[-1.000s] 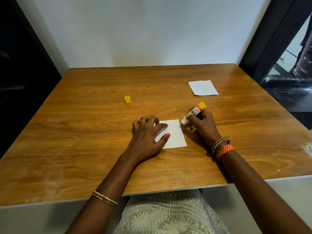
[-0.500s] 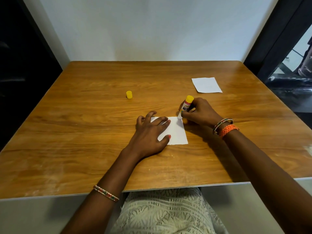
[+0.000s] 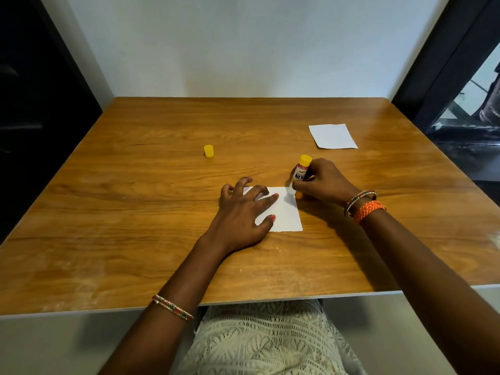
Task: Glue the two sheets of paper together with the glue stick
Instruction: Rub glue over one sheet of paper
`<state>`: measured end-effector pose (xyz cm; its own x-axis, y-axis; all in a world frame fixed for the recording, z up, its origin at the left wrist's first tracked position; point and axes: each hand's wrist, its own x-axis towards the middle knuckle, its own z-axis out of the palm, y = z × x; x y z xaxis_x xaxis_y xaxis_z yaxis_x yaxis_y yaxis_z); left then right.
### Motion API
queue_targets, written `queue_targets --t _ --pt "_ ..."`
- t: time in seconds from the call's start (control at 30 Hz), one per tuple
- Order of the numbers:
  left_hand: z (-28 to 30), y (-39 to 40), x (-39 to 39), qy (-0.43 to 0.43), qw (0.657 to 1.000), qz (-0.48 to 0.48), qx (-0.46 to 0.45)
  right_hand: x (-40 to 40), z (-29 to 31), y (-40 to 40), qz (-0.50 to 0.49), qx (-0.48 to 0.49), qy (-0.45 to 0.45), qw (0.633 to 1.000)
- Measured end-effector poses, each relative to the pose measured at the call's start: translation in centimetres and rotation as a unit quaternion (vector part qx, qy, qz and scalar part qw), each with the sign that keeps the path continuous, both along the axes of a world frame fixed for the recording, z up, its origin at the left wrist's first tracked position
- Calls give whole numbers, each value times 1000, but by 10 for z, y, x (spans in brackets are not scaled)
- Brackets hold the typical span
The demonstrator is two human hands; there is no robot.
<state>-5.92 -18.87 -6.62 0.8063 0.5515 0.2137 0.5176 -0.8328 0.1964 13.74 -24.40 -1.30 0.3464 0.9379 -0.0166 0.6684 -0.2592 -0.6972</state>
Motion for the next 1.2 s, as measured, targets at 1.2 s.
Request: queue_targets --t 1.2 --pt "-2 1 0 -15 1000 5 -8 -26 -1 -57 79 3 -15 997"
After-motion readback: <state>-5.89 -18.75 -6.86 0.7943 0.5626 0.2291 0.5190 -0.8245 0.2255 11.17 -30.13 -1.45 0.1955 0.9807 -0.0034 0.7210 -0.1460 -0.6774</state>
